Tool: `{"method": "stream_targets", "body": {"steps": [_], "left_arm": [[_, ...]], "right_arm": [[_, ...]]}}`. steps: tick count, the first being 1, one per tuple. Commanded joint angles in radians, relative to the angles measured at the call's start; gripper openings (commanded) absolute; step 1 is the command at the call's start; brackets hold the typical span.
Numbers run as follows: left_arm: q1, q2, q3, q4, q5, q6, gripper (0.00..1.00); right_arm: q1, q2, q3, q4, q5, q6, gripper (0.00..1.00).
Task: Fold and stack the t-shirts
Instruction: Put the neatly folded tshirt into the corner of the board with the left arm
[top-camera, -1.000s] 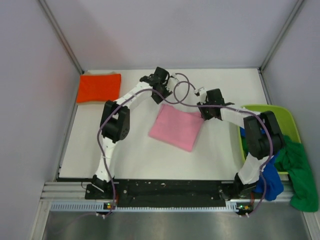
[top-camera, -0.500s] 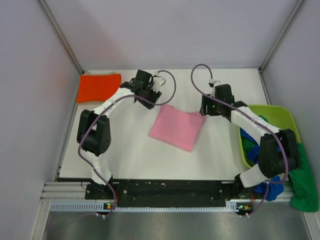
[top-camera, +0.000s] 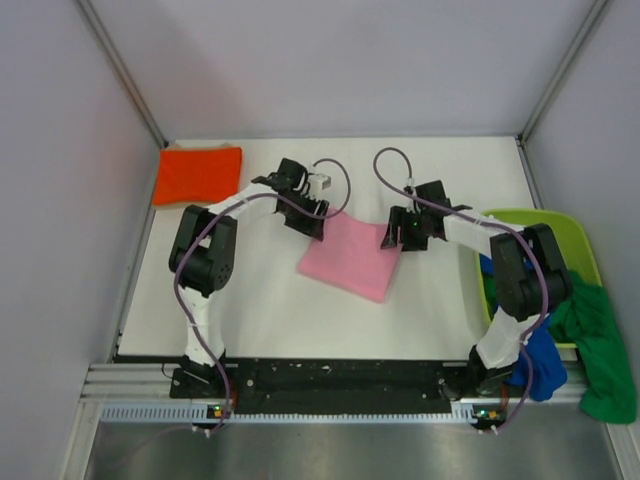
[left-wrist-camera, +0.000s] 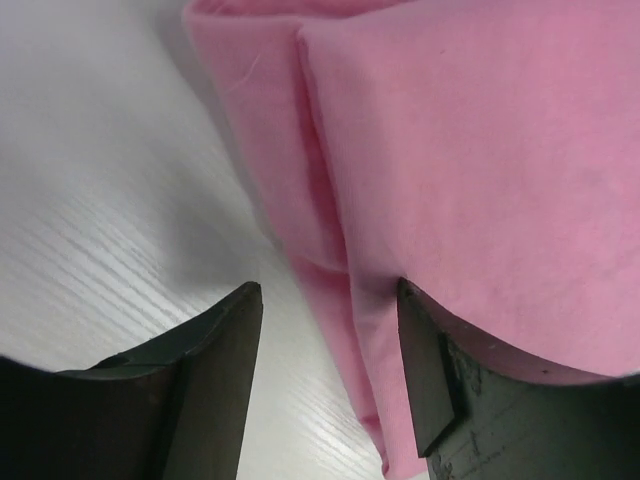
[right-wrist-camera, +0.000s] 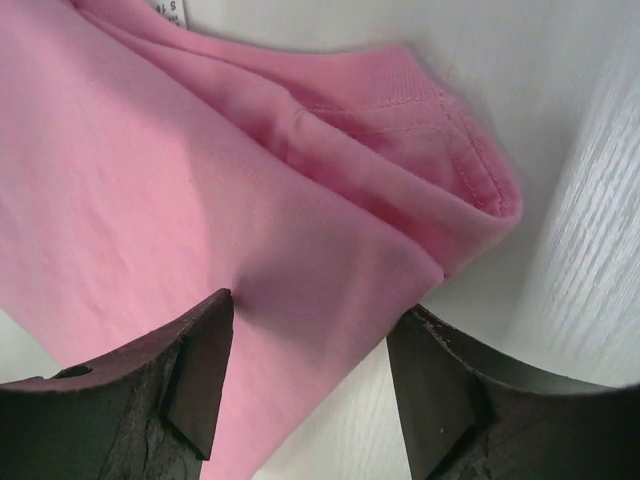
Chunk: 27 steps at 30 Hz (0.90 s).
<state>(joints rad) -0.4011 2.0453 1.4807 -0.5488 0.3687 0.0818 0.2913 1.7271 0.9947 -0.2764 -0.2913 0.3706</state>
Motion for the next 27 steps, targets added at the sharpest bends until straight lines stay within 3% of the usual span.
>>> {"method": "stream_targets", "body": {"steps": [1, 5, 9, 11, 14, 16, 27], "left_arm": [[0.002, 0.062, 0.053, 0.012, 0.117, -0.056, 0.58], [0.010, 0.105, 0.075, -0.002, 0.165, -0.077, 0.35], [0.033, 0.125, 0.095, -0.007, 0.240, -0.129, 0.00], [0.059, 0.118, 0.093, 0.007, 0.282, -0.160, 0.00], [0.119, 0.076, 0.063, 0.056, 0.285, -0.220, 0.00], [0.162, 0.041, 0.038, 0.102, 0.248, -0.250, 0.00], [0.375, 0.012, 0.114, 0.150, 0.086, -0.208, 0.00]], "right_arm": [[-0.004, 0.055, 0.067, 0.032, -0.031, -0.002, 0.62], [-0.017, 0.037, 0.073, 0.029, -0.014, -0.018, 0.63], [-0.027, -0.007, 0.073, 0.003, 0.010, -0.039, 0.65], [-0.032, -0.047, 0.068, -0.020, 0.032, -0.053, 0.68], [-0.032, -0.109, 0.058, -0.058, 0.066, -0.076, 0.91], [-0.032, -0.156, 0.041, -0.079, 0.090, -0.090, 0.99], [-0.032, -0.287, 0.015, -0.162, 0.167, -0.168, 0.99]]}}
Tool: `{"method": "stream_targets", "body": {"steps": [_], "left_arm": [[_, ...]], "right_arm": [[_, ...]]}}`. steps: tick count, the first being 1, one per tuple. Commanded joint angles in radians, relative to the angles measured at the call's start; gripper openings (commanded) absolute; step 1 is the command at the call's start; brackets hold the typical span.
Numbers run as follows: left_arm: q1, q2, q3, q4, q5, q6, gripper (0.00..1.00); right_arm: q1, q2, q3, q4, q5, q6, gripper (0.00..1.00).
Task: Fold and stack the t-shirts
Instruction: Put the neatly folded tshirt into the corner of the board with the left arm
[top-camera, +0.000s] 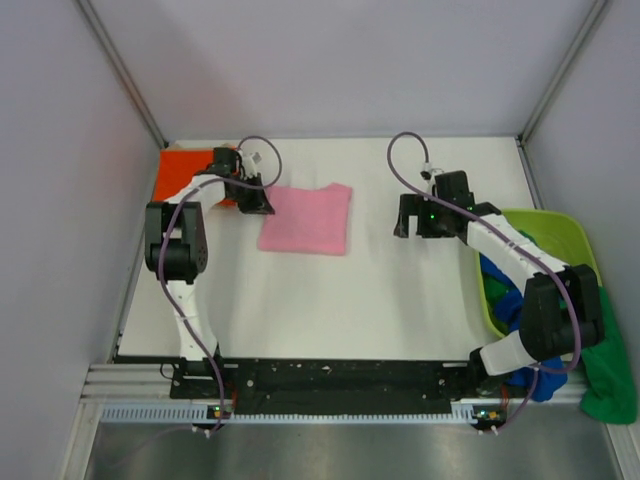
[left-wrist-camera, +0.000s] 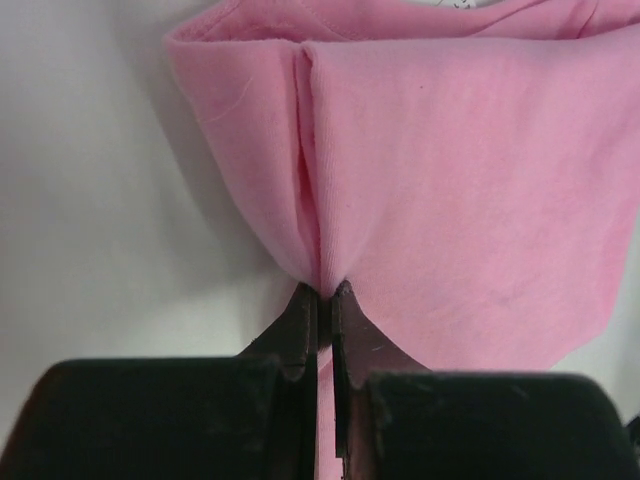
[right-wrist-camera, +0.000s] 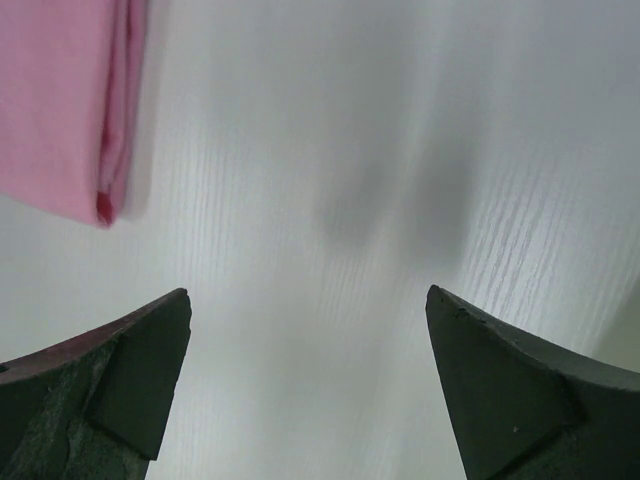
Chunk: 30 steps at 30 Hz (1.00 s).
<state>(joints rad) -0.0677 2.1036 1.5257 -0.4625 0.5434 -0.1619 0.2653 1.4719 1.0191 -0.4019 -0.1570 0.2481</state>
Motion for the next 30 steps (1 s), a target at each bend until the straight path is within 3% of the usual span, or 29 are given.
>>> {"method": "stream_targets", "body": {"steps": [1, 5, 12, 22, 30], "left_arm": [[0.046, -0.034, 0.102, 0.049, -0.121, 0.063, 0.00], [0.052, 0.028, 0.282, -0.034, -0.212, 0.134, 0.00], [0.054, 0.030, 0.427, -0.082, -0.316, 0.236, 0.00], [0.100, 0.015, 0.583, -0.172, -0.370, 0.300, 0.00], [0.121, 0.095, 0.794, -0.300, -0.410, 0.384, 0.00]], "right_arm": [[-0.006, -0.032, -0.010, -0.040, 0.030, -0.052, 0.99], [-0.006, -0.032, -0.011, -0.043, 0.025, -0.063, 0.99], [-0.006, -0.035, -0.010, -0.055, 0.028, -0.079, 0.99], [-0.006, -0.047, -0.027, -0.057, 0.059, -0.101, 0.99], [-0.006, -0.047, -0.033, -0.058, 0.071, -0.110, 0.99]]}}
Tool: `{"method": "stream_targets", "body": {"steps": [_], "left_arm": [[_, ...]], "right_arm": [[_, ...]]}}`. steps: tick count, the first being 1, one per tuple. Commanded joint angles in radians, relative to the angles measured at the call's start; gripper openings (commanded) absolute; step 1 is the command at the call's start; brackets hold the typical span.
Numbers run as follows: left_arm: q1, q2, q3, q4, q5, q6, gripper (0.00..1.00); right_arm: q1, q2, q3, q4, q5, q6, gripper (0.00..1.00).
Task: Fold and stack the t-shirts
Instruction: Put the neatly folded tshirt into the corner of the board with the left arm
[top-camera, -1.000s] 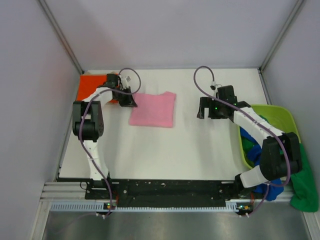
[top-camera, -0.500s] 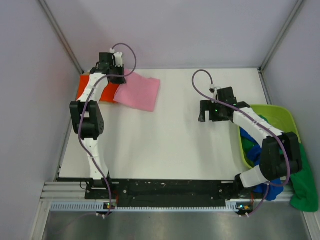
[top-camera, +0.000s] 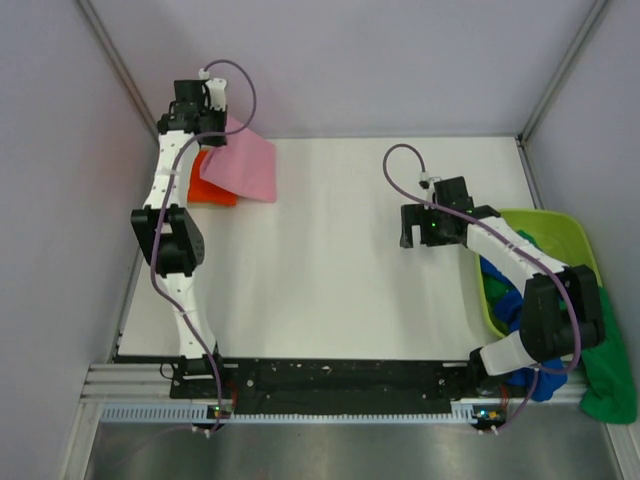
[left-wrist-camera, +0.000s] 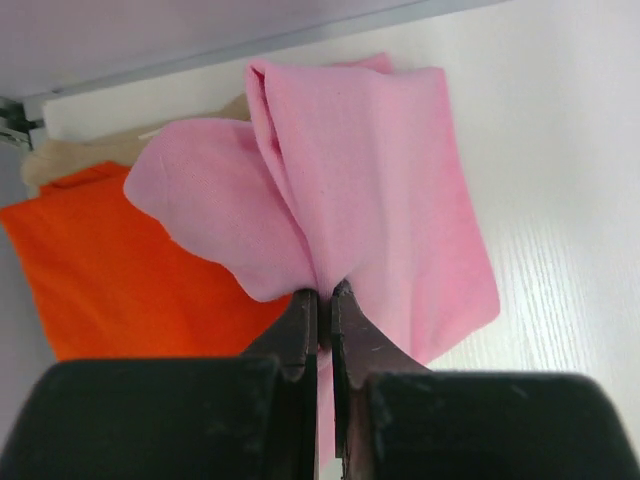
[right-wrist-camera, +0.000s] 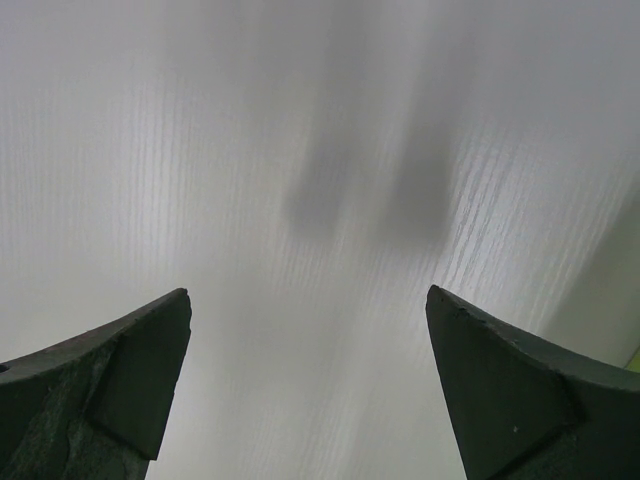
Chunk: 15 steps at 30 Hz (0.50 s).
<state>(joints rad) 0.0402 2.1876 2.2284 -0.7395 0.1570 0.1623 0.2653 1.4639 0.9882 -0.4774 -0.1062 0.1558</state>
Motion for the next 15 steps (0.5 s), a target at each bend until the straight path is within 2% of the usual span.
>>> {"method": "stream_targets", "body": {"steps": [1, 15], "left_arm": [[0.016, 0.006, 0.091, -0.021, -0.022, 0.066, 0.00], [0.046, -0.063, 0.146, -0.066, 0.041, 0.166, 0.00]], "right_arm": [[-0.008, -0.040, -0.005, 0.019, 0.023, -0.018, 0.99], [-0.006, -0.014, -0.011, 0.019, 0.043, -0.030, 0.99]]}}
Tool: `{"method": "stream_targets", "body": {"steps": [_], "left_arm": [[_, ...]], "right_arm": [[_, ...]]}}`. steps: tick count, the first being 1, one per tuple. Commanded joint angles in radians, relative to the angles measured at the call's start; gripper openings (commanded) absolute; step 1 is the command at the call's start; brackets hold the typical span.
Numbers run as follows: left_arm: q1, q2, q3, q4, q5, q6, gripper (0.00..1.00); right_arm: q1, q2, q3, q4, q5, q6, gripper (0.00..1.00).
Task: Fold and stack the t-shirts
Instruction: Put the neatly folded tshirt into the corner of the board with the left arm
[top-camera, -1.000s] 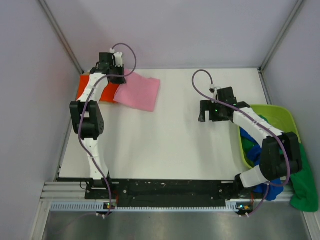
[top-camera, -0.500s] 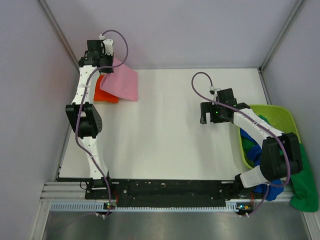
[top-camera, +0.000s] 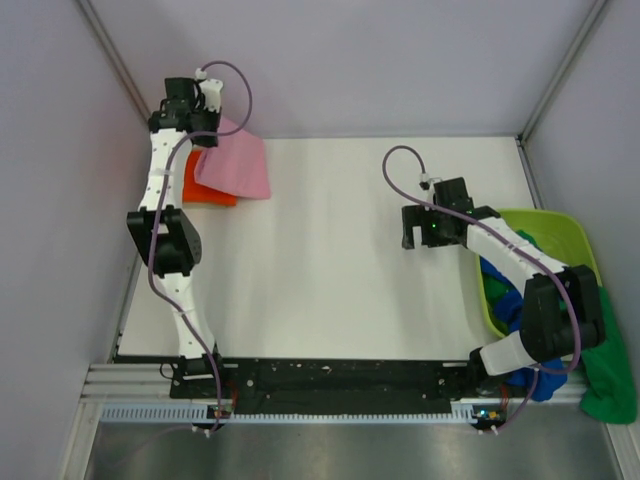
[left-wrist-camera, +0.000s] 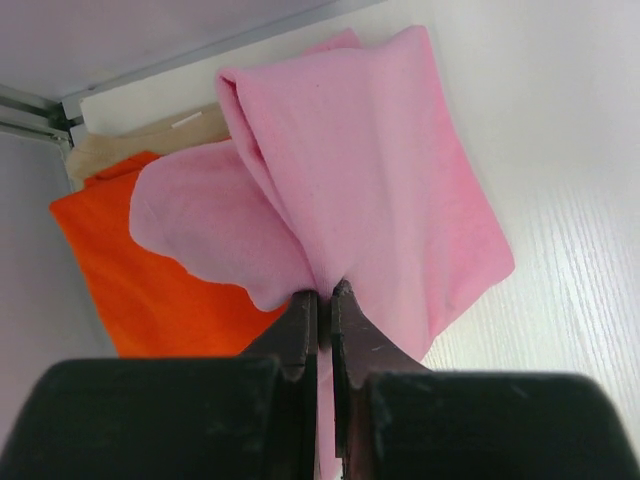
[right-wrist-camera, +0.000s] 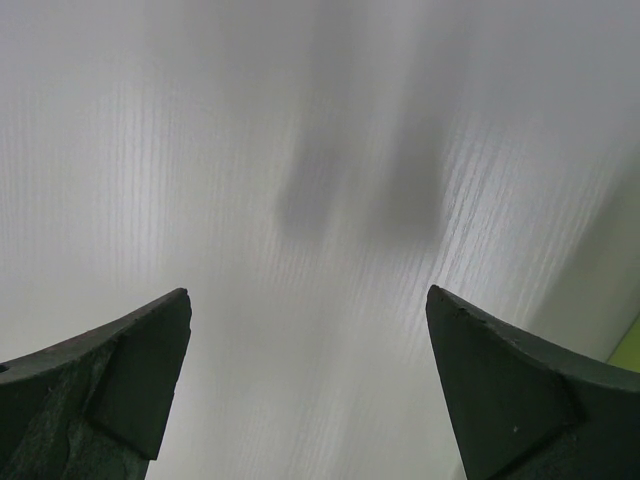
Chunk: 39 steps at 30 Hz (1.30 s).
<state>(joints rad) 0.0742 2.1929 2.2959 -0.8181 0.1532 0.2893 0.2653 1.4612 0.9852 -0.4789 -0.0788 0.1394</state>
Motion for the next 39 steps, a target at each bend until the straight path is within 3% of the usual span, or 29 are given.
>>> {"method": "stream_targets", "body": {"steps": [1, 25, 39], "left_arm": [[0.010, -0.077, 0.079, 0.007, 0.052, 0.043, 0.00], [0.078, -0.114, 0.129, -0.021, 0.026, 0.201, 0.00], [0.148, -0.041, 0.134, 0.054, -0.110, 0.271, 0.00]], "right_arm": [[-0.006, -0.012, -0.008, 0.020, 0.017, -0.015, 0.99], [-0.006, 0.019, -0.008, 0.022, 0.037, -0.027, 0.99], [-0.006, 0.042, 0.001, 0.020, 0.043, -0.038, 0.99]]}}
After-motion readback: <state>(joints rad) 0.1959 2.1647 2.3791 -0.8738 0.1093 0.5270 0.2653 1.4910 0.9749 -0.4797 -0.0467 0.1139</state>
